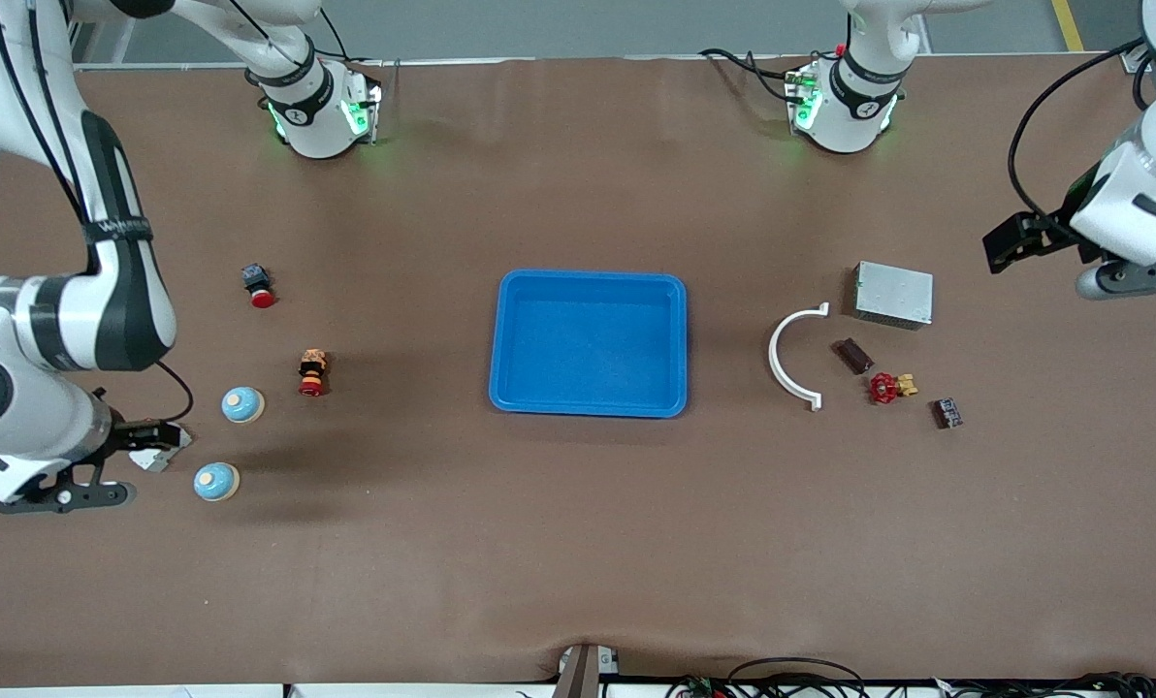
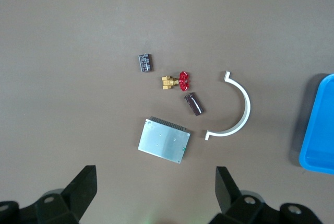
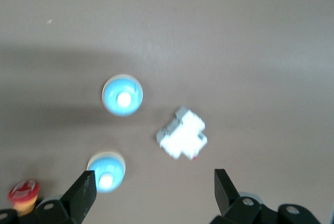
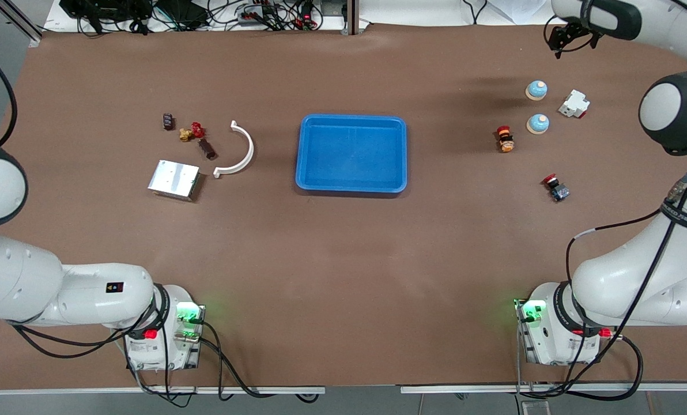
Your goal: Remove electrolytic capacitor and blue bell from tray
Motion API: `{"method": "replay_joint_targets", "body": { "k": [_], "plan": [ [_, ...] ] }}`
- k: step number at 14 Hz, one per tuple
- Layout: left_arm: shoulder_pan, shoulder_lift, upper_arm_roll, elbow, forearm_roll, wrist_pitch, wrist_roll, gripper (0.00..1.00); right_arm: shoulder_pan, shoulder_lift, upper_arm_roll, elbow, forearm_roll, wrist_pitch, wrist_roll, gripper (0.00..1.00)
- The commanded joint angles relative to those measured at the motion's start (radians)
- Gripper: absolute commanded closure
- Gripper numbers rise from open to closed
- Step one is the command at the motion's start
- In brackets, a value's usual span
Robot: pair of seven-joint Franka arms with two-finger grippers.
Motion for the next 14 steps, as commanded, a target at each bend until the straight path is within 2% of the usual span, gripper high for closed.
{"method": "replay_joint_targets", "body": {
  "k": [1, 7, 14],
  "plan": [
    [-0.008, -0.089, 0.012, -0.088, -0.036, 0.027, 0.021, 0.0, -0.009, -0.124, 0.014, -0.028, 0.137, -0.117, -0.018, 0.0],
    [0.001, -0.109, 0.008, -0.083, -0.099, 0.012, 0.022, 0.0, -0.017, -0.308, 0.005, -0.025, 0.275, -0.267, -0.016, 0.0],
    [-0.005, -0.106, -0.003, -0.039, -0.096, -0.031, 0.021, 0.0, -0.02, -0.425, 0.002, -0.023, 0.276, -0.318, -0.009, 0.0]
  ]
}}
